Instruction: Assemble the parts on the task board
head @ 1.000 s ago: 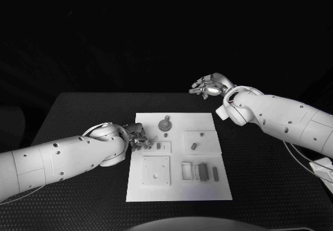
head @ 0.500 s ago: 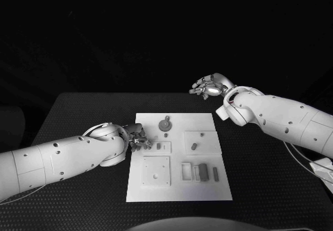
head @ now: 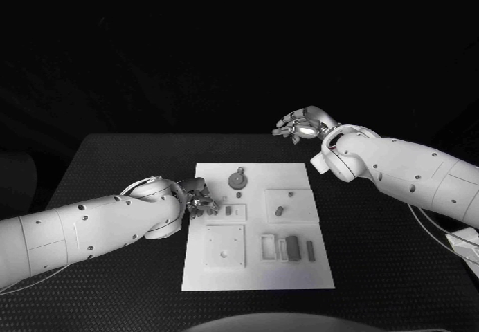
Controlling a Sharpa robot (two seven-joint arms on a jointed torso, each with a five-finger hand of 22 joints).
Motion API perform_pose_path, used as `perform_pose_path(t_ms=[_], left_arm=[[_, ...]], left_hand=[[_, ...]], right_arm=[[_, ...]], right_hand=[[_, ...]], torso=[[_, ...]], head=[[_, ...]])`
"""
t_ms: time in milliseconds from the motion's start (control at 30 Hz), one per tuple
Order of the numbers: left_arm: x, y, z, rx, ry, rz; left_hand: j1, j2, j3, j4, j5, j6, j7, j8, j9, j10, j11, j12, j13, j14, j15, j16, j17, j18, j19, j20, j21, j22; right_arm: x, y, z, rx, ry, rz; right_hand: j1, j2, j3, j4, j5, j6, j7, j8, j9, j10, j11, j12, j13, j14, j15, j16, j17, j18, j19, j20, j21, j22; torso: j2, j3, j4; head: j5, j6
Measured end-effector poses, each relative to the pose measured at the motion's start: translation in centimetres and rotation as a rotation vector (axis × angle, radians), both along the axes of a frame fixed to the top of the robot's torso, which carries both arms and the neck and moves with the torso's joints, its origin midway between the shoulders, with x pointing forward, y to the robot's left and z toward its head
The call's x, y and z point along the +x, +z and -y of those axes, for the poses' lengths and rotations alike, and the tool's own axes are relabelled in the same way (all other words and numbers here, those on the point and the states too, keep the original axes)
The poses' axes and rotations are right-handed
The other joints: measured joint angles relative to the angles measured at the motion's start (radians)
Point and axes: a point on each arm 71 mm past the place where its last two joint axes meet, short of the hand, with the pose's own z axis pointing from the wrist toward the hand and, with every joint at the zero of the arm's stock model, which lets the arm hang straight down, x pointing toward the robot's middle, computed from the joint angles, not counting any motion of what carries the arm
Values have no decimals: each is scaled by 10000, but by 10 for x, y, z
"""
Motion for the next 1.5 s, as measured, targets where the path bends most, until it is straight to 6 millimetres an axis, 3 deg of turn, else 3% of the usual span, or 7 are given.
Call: perform_pose_path(t_ms=[267, 967, 1500], left_arm=[[1, 0, 4, -29, -2, -26], [3, -3, 3, 288, 60, -211], [2, -5, 3, 298, 103, -360]], left_hand=[[-68, -19, 44, 44, -1, 1, 1, 77, 0, 5, -23, -49, 4, 2, 1, 0, -1, 0, 1, 1, 0, -1], [-581, -451, 83, 169, -20, -108, 111, -79, 0, 71, -98, -192, 39, 6, 3, -39, -27, -2, -41, -38, 2, -2], [-537, -406, 98, 67, 148, -87, 90, -18, 43, 79, -105, -193, 132, 6, 3, -39, 4, -1, -41, -36, -36, 5]], right_arm=[[0, 0, 0, 5, 4, -3], [0, 0, 0, 15, 9, -10], [0, 0, -1, 19, 12, -20]], right_hand=[[0, 0, 0, 0, 0, 2, -3, 0, 0, 0, 0, 0, -10, -1, 2, 0, -9, -1, 0, 0, 0, -1], [0, 0, 0, 0, 0, -33, -2, 0, 1, 0, 0, 39, -27, -5, 6, 0, -8, 0, 0, 0, 0, -2], [0, 0, 0, 0, 0, -32, -4, 0, 2, 0, 0, 39, -47, -7, 8, 0, -7, -1, 0, 0, 0, -2]], torso=[[3, 1, -4], [4, 2, -2], [-4, -17, 10]], head=[[-7, 5], [-25, -13], [-35, -31]])
